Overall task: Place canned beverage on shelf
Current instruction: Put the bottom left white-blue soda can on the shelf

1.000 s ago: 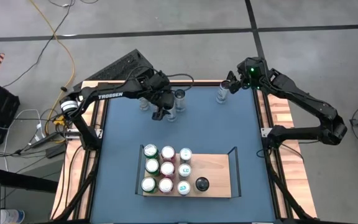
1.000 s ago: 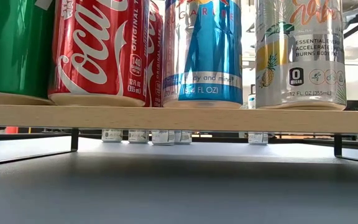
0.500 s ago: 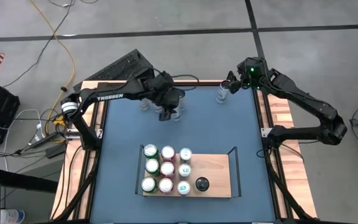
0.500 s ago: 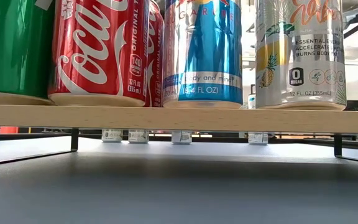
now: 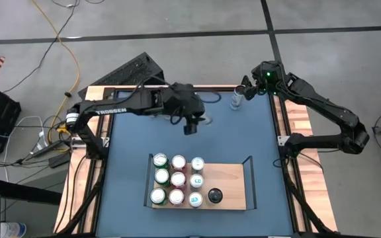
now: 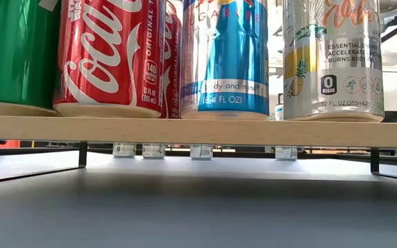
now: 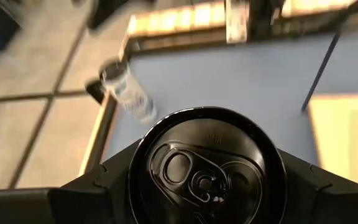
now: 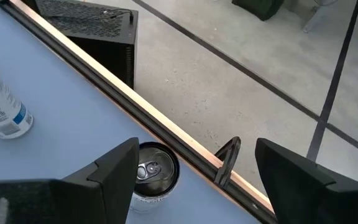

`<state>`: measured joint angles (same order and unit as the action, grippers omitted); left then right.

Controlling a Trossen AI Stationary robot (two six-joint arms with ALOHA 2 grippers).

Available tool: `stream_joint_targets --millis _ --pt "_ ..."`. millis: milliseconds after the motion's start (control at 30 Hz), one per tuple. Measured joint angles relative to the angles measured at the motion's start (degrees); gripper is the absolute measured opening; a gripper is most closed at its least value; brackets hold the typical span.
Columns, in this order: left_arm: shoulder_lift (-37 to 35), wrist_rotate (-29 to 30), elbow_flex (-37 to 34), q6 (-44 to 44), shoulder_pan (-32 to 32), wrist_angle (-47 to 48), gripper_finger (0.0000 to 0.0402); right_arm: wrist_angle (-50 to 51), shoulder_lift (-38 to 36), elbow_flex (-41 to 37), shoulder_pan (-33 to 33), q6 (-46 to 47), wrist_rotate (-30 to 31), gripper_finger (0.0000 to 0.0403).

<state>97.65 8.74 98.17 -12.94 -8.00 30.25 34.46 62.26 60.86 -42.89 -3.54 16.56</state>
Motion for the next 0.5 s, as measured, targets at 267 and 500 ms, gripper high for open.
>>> stream_joint_targets --millis 267,500 --pt "0.0 9.48 4.12 5.77 9.47 -4.16 0.0243 0.0 0.0 0.0 0.0 -3.88 0.0 0.0306" --pt "0.0 9.58 4.11 6.93 15.12 -9.31 0.0243 0.29 0.0 0.0 0.0 -4.47 0.0 0.0306"
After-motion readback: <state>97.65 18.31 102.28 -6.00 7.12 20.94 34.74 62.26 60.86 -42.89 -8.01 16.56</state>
